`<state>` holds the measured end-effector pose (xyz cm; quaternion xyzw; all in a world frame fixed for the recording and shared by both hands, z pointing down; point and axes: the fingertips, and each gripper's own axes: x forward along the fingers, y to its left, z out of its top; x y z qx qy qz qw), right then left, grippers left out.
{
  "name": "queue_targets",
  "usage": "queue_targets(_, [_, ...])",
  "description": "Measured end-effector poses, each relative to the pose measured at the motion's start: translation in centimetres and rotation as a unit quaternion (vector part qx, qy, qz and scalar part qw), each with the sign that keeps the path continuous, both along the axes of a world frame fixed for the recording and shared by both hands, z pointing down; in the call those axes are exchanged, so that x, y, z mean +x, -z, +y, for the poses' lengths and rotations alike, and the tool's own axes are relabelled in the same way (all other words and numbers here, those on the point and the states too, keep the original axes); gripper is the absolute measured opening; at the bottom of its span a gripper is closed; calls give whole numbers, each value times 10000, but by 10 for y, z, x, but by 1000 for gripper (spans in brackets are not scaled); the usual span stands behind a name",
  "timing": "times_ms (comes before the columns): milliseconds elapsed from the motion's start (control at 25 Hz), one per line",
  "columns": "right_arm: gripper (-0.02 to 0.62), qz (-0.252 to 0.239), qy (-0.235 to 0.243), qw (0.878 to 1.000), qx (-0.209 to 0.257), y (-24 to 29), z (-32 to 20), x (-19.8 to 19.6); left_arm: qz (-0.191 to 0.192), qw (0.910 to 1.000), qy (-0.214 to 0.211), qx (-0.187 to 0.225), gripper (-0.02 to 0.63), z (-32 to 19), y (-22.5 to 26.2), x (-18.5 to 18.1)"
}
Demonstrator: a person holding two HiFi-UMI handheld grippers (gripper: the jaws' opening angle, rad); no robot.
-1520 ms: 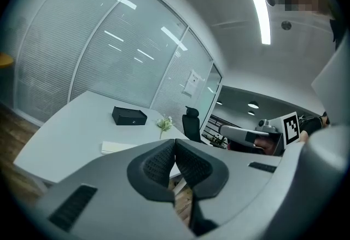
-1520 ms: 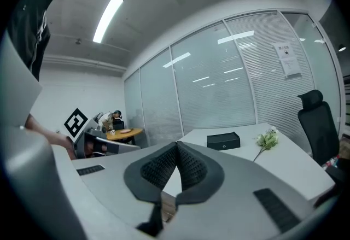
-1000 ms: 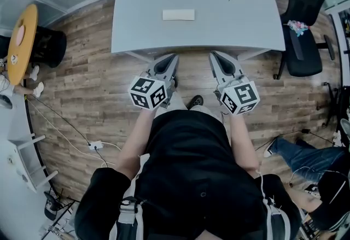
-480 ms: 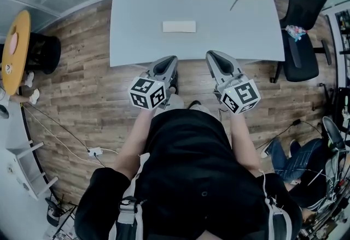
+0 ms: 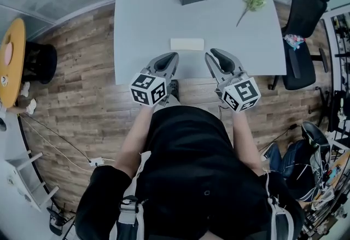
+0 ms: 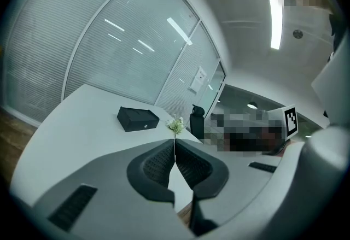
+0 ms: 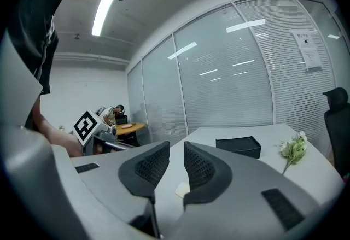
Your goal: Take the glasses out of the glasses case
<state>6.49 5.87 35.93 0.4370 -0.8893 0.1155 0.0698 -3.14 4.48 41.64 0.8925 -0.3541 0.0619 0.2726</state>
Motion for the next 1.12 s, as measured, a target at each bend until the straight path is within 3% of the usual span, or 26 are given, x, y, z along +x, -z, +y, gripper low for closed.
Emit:
queue_targets(280, [151,437,-141,9989,-66,-17,-48,-26,15,9997,-186,-179,23,-44,-23,-32])
queue_targets(640, [232,1178,-108,9923,-368,-54,-60,-31,-148,9972,-475,-559,23,-55,-57,-36])
queue_targets(920, [275,1993,413,9771,-619,-93,-70,-36,-209,9946,-423,-925,23,-55,-83,-31])
queue_targets(1120, [291,2705,934,9557,-686,-130,-85,-29,-196,9920,-269,-1216,23,-64,-103,-24])
